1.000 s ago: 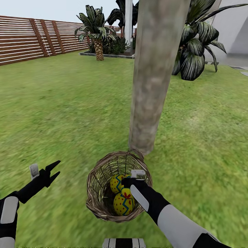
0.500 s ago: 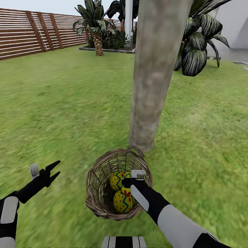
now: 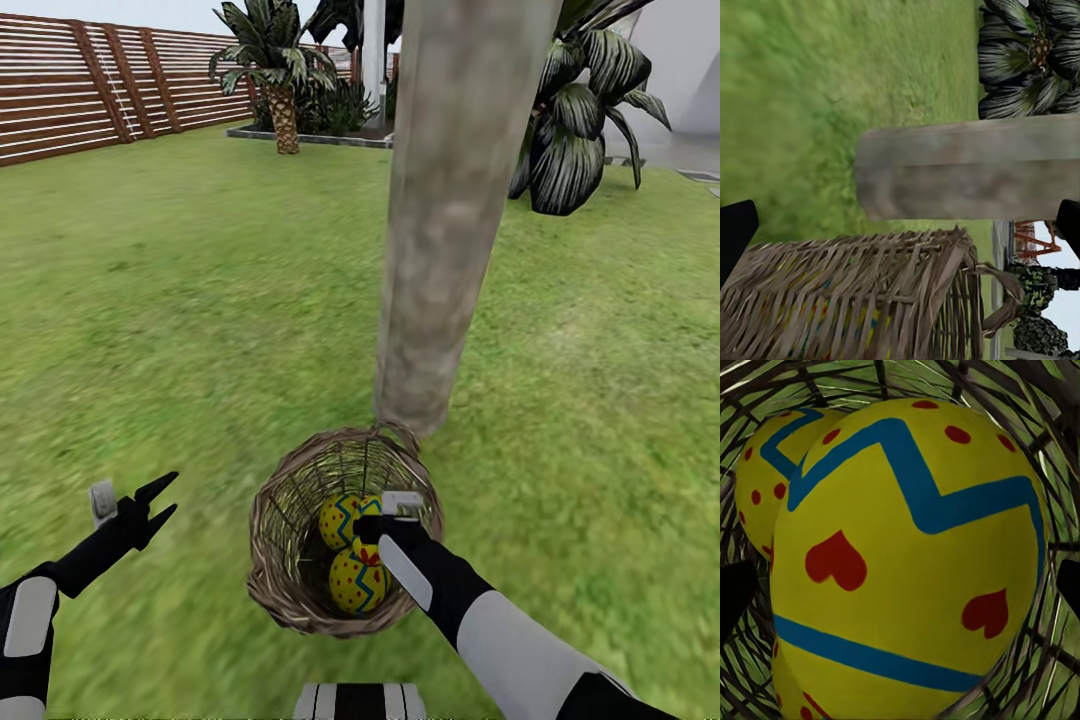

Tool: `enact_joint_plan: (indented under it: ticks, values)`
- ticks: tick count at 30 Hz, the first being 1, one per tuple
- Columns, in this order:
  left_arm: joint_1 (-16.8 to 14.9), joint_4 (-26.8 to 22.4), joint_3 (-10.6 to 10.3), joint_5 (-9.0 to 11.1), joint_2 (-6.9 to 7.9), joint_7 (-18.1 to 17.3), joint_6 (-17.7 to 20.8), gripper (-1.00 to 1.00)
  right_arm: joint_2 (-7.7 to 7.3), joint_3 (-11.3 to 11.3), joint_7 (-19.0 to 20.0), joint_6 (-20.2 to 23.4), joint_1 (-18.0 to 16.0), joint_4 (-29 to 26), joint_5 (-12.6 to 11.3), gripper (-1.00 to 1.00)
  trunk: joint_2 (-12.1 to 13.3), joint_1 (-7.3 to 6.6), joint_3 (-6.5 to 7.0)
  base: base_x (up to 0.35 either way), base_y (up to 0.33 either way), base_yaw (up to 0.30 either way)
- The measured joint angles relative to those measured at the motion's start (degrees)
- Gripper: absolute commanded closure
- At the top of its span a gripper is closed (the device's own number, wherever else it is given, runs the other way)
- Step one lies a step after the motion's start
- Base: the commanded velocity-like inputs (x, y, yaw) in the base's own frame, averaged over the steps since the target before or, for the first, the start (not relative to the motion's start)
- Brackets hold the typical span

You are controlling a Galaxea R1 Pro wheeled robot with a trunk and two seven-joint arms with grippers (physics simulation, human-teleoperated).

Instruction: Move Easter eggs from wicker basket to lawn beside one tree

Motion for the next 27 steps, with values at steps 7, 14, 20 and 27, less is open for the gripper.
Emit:
enact_joint_plan:
  ticks: [7,14,20,27]
  values:
    - [0.0,0.0,0.0,0.0,0.00,0.0,0.0,-1.00,0.00,0.0,-0.1,0.0,0.0,0.0,-0.1,-1.00,-0.1,0.10,-0.89,0.000,0.000,0.000]
    - [0.0,0.0,0.0,0.0,0.00,0.0,0.0,-1.00,0.00,-0.1,-0.1,0.0,0.0,0.0,-0.1,-1.00,-0.1,0.20,-1.78,0.000,0.000,0.000]
    - [0.0,0.0,0.0,0.0,0.00,0.0,0.0,-1.00,0.00,-0.1,0.1,-0.2,0.0,-0.6,-0.2,-1.00,-0.2,0.30,-2.66,0.000,0.000,0.000]
    - [0.0,0.0,0.0,0.0,0.00,0.0,0.0,-1.00,0.00,-0.1,0.2,-0.1,0.0,-0.9,0.0,-1.00,-0.2,0.33,-2.88,0.000,0.000,0.000]
